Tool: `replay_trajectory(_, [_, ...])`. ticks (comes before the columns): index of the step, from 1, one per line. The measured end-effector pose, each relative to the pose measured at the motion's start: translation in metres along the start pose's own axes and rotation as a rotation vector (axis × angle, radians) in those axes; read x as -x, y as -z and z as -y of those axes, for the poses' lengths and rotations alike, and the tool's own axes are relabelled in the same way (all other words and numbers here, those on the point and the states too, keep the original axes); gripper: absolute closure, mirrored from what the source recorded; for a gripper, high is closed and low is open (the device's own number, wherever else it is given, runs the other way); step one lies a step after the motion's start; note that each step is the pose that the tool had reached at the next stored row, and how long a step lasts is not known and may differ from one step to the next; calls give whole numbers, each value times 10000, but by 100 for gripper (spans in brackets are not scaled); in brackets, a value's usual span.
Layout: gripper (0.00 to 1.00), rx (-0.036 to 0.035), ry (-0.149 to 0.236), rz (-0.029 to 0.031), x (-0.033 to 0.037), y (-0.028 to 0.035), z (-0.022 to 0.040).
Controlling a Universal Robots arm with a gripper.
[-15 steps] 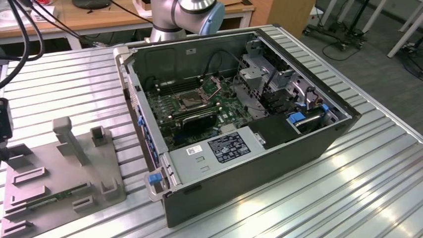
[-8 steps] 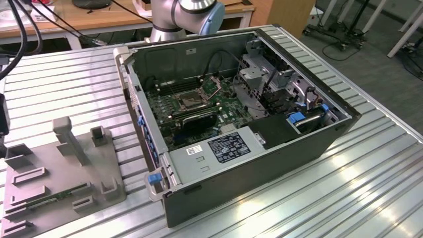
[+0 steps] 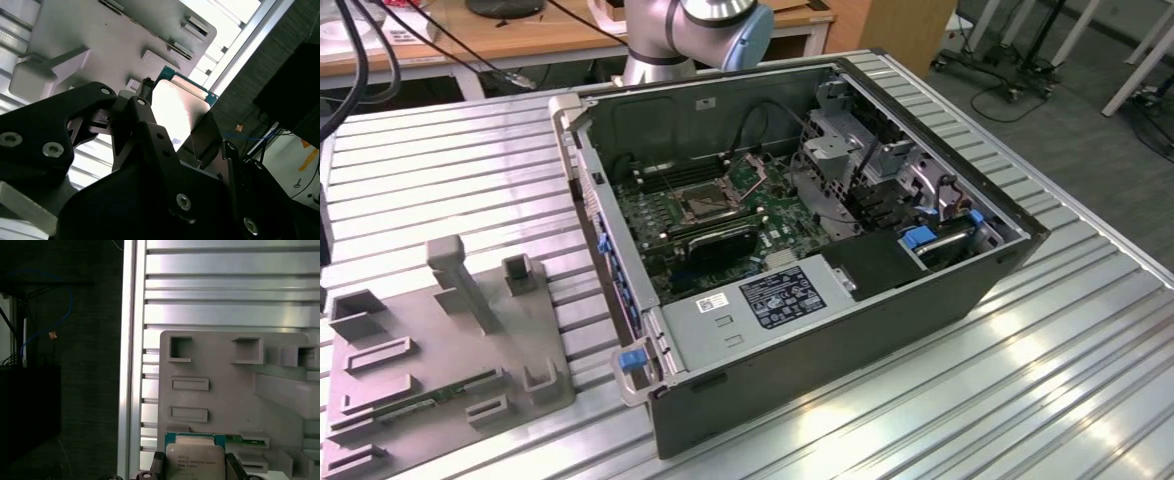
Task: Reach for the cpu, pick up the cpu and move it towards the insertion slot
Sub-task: 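Pick up the cpu and move it towards the insertion slot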
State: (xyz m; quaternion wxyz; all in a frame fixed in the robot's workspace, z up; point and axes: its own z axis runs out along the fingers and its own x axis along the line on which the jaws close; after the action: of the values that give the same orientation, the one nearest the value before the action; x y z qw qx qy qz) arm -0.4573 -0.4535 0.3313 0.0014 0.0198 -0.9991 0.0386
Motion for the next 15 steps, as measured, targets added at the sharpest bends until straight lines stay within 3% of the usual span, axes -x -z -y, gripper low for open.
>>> replay_trajectory(15, [45, 28, 0, 0, 0, 22, 2])
